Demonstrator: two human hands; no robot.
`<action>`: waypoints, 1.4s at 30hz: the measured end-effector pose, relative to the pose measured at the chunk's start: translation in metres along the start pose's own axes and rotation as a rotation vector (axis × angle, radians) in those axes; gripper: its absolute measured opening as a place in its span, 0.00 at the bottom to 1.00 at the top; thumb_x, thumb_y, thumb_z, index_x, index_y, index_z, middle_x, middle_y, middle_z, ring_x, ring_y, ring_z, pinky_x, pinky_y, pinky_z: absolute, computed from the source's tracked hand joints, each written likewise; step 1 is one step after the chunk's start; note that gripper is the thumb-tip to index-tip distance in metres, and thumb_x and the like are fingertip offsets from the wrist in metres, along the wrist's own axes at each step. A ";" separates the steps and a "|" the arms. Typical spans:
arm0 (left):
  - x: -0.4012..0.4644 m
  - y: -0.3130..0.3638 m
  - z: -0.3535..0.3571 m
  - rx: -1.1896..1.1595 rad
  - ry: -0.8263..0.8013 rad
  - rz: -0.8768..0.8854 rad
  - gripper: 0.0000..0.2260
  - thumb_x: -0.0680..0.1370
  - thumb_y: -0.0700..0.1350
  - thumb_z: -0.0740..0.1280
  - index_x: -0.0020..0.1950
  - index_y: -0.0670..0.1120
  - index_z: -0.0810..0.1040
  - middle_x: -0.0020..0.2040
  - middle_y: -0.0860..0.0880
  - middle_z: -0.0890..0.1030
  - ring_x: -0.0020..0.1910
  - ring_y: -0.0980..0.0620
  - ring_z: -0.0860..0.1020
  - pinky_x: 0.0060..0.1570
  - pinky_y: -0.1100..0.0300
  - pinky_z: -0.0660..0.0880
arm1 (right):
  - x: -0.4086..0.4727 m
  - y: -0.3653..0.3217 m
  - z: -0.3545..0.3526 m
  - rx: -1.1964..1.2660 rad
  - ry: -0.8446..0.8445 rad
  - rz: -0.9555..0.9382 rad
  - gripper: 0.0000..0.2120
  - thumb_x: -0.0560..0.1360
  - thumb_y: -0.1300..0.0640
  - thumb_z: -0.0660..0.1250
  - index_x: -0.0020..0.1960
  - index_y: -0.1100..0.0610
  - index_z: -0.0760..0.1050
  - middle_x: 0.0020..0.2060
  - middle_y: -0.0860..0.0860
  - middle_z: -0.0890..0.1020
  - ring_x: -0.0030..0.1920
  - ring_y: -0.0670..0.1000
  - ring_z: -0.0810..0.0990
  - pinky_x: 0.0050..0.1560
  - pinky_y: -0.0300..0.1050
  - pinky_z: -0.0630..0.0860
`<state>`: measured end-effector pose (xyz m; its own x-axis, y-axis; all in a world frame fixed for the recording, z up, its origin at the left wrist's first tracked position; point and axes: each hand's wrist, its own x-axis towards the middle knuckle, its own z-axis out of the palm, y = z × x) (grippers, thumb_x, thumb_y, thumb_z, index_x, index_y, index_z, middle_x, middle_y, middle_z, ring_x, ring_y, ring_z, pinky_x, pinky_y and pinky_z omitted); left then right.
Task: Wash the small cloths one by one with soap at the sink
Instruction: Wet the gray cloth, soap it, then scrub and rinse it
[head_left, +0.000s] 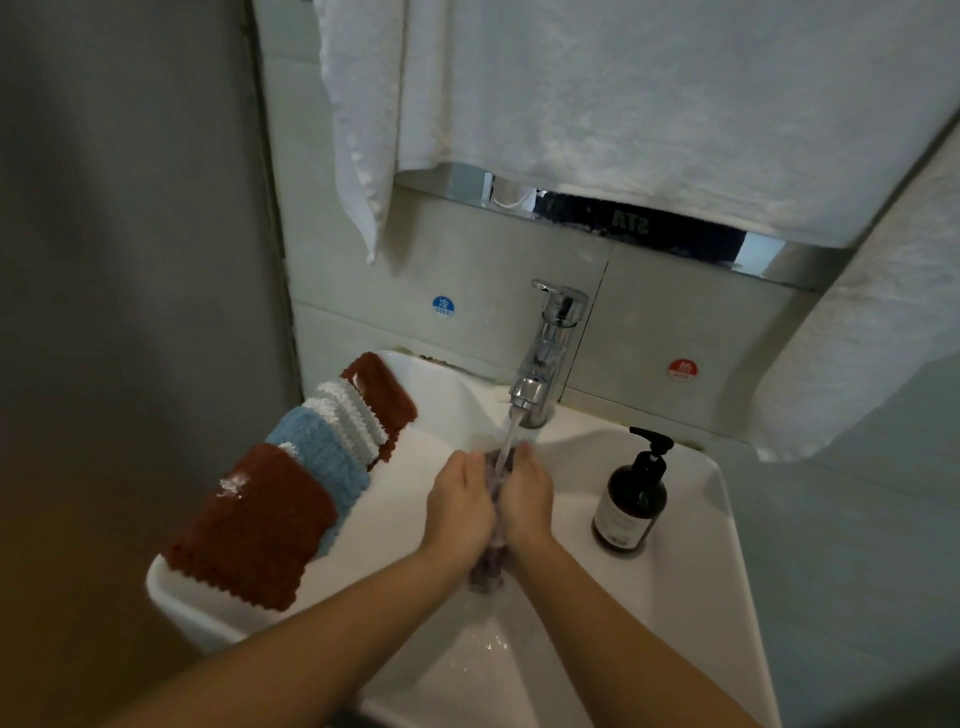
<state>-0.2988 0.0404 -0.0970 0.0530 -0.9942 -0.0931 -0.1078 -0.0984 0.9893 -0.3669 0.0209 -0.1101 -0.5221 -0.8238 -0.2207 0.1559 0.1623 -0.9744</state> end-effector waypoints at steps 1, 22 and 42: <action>-0.006 -0.001 0.005 -0.012 0.006 -0.005 0.15 0.85 0.50 0.54 0.44 0.47 0.75 0.41 0.46 0.80 0.45 0.50 0.80 0.48 0.51 0.77 | 0.001 -0.004 0.002 0.117 0.044 0.064 0.17 0.81 0.56 0.56 0.37 0.59 0.73 0.31 0.55 0.79 0.32 0.52 0.76 0.37 0.47 0.72; -0.034 0.009 0.002 0.178 -0.085 0.199 0.11 0.85 0.49 0.53 0.45 0.52 0.70 0.37 0.51 0.77 0.39 0.55 0.77 0.36 0.60 0.71 | -0.001 -0.015 -0.008 -0.115 0.014 -0.134 0.07 0.80 0.64 0.60 0.44 0.61 0.73 0.35 0.53 0.77 0.34 0.49 0.75 0.30 0.29 0.70; 0.055 0.007 -0.005 -0.064 0.032 -0.070 0.15 0.83 0.47 0.60 0.38 0.44 0.74 0.36 0.45 0.76 0.40 0.46 0.75 0.42 0.54 0.73 | -0.093 -0.008 -0.006 -0.357 -0.176 -0.445 0.10 0.84 0.53 0.55 0.43 0.49 0.68 0.35 0.46 0.75 0.35 0.42 0.72 0.36 0.38 0.70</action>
<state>-0.2913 -0.0151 -0.0947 0.0900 -0.9830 -0.1598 -0.0391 -0.1638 0.9857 -0.3245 0.0991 -0.0823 -0.3210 -0.9272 0.1928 -0.3538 -0.0715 -0.9326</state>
